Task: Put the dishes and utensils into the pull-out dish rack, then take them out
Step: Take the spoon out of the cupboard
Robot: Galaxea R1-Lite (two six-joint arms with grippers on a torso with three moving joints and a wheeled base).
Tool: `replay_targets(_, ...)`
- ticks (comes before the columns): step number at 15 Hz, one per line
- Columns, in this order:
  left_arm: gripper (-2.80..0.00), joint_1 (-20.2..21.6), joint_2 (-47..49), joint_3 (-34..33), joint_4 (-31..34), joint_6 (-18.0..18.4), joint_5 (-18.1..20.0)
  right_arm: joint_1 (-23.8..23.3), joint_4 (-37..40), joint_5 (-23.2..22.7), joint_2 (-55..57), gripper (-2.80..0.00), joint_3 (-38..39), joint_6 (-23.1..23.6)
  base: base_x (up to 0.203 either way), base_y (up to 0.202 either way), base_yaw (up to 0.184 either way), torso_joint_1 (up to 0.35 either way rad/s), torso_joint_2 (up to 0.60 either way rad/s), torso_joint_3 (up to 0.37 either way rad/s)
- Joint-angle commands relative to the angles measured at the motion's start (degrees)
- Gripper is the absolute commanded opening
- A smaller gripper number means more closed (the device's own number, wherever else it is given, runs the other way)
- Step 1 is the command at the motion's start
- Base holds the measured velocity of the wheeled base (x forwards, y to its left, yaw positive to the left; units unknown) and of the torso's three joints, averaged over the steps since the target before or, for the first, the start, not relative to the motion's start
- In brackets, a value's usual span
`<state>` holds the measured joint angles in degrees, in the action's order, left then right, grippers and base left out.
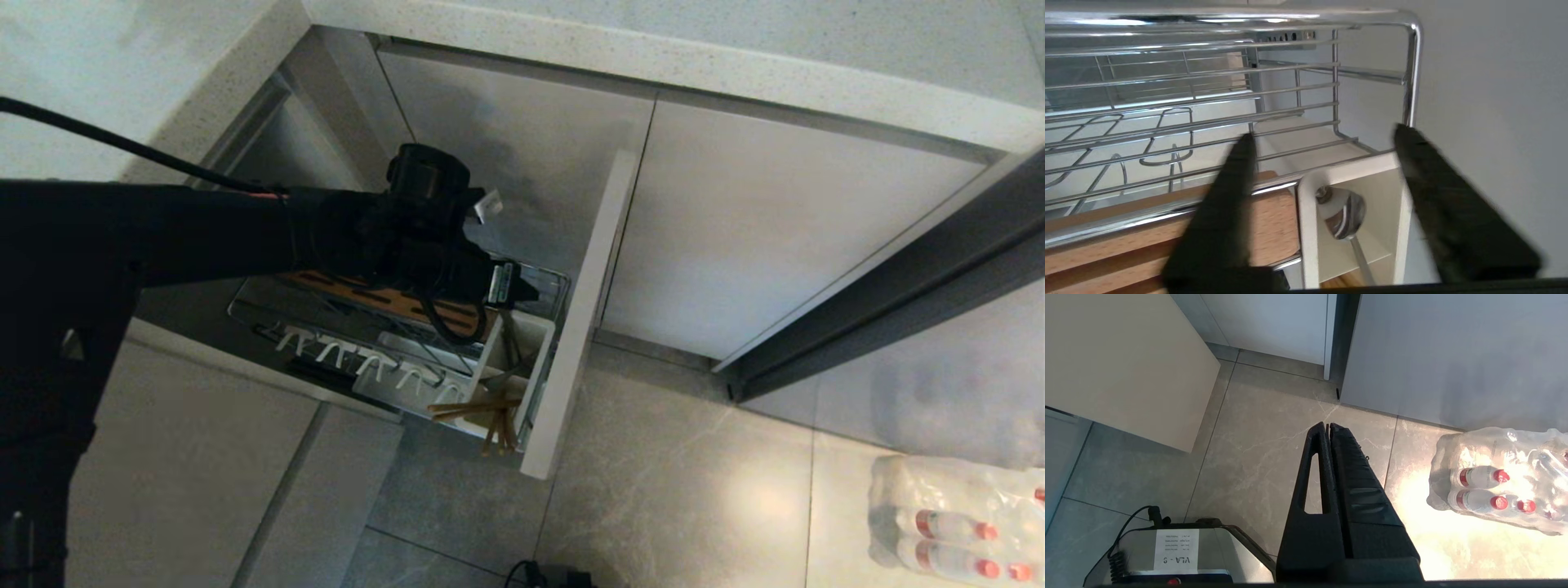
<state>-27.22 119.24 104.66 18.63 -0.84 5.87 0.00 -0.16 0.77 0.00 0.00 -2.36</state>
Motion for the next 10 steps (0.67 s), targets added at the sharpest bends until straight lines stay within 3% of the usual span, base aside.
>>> replay_targets(1, -2.80, -0.11, 0.12, 0.11, 0.09, -0.04, -0.16, 0.00, -0.02, 0.02, 0.09, -2.80, 0.00, -0.01, 0.000, 0.000, 0.000, 0.000, 0.00, 0.000)
replay_targets(10, -2.80, -0.46, 0.03, 0.11, 0.09, -0.13, -0.42, 0.00, -0.02, 0.02, 0.09, -2.80, 0.00, -0.01, 0.000, 0.000, 0.000, 0.000, 0.00, 0.000)
